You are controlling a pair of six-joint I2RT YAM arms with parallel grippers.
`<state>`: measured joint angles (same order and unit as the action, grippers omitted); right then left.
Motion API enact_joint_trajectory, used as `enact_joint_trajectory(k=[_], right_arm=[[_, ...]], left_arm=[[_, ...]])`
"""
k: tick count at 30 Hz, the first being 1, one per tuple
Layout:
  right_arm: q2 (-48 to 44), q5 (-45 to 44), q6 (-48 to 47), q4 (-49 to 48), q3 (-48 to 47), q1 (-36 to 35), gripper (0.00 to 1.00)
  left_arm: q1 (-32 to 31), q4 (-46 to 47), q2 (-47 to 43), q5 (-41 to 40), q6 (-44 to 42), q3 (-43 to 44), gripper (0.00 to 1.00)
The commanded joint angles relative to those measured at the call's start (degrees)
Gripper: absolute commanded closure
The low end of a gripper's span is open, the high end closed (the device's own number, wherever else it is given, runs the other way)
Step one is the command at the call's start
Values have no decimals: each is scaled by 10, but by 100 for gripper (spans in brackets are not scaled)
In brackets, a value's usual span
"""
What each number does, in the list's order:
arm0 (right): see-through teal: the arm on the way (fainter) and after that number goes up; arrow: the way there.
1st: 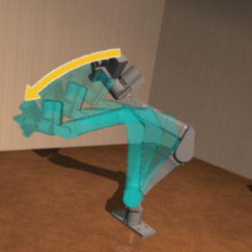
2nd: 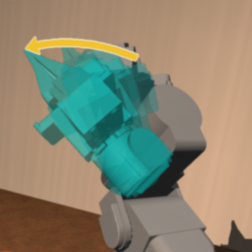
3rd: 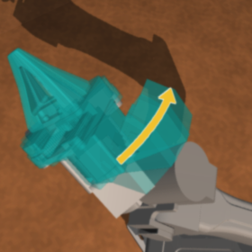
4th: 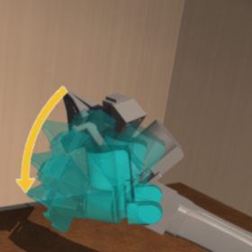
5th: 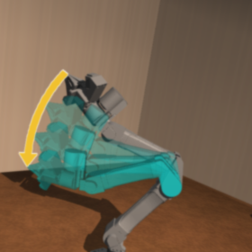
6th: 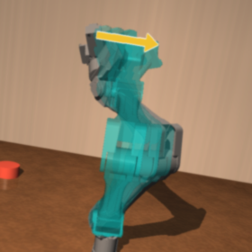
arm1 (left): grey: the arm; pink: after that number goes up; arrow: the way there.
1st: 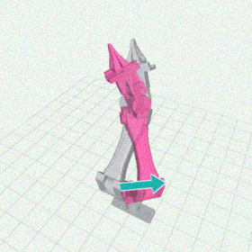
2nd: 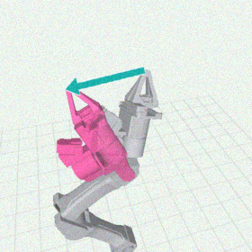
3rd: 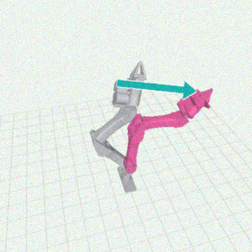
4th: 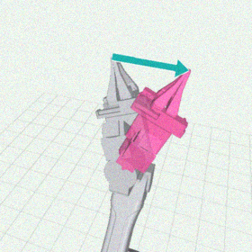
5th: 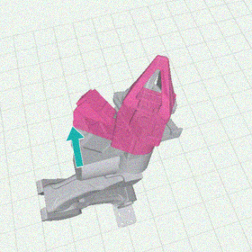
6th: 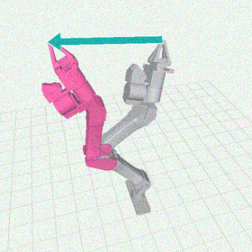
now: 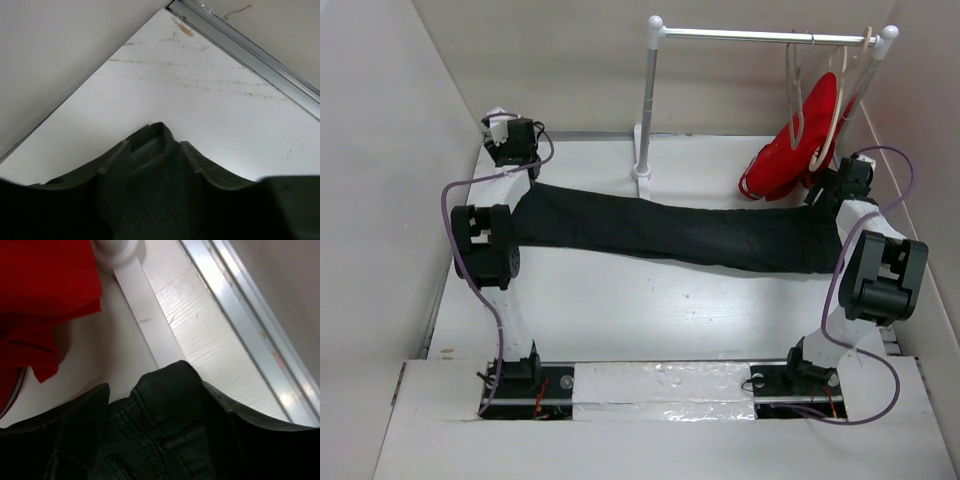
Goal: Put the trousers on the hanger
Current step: Fold the trousers at the center of the board.
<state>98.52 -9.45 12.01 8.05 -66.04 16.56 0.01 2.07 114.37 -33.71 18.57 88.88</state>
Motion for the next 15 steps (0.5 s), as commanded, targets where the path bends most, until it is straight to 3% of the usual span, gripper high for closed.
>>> enact_joint_trajectory(k=[1,5,6,7,10,15], right_arm=[[-63,12,4,-66,33,8,20],[-153,38,17,-107,127,8,21],[-175,41,19,-129,152,1,28],[-220,40,18,-140,205,1,39],[-280,55,28,-164,272,1,100],[-398,146,47,-211,377,-5,100]], left_arm=[[9,37,-3,43,-13,31,55],[9,31,-12,57,-20,42,40],[9,18,-15,52,-4,38,40],[9,12,-33,45,7,28,42],[9,4,-105,48,51,-54,50],[9,-19,-219,80,154,-236,55]])
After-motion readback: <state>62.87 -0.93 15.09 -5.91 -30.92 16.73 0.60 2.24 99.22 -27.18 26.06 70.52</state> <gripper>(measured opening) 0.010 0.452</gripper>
